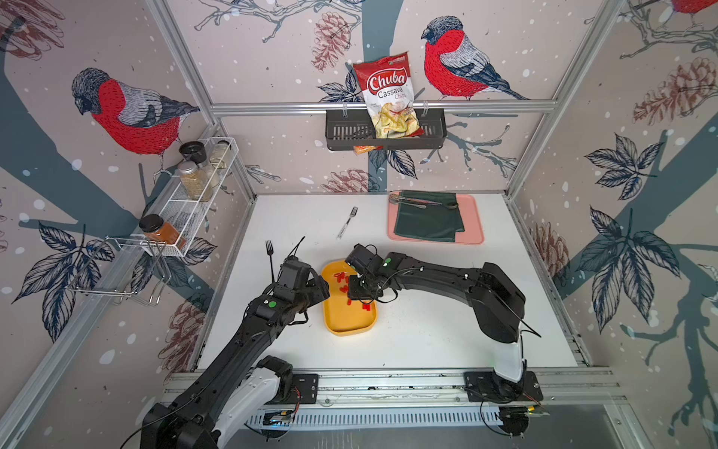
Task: Take the screw protection sleeves out of the storage box
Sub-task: Pick up the screw protection sleeve from the storage box.
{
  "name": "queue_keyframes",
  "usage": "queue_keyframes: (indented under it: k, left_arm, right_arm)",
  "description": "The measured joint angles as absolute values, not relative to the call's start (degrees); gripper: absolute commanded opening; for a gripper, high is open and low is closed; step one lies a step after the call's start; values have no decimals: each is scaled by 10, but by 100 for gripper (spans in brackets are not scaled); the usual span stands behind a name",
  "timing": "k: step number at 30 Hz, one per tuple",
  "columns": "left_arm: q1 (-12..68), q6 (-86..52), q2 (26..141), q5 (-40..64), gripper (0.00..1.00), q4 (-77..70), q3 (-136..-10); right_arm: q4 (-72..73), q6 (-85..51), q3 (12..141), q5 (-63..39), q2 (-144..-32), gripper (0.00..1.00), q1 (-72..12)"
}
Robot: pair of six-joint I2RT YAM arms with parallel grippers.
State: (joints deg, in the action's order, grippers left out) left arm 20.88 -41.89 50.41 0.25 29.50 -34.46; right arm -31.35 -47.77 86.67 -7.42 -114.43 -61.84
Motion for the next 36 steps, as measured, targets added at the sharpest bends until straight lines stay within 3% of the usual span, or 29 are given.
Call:
queue_keyframes:
  k: [24,29,36]
  left_arm:
    - [227,-421,496,-7,67,276,-334]
    - [227,-420,500,-8,67,272,-332]
    - [227,-420,507,-13,67,269,-326]
  right_arm:
    - [-308,-494,895,-61,-1218,38,-617]
    - [-301,-494,899,-61,-1228,32,-617]
    - [-283,-494,897,-63,-1236,13,-617]
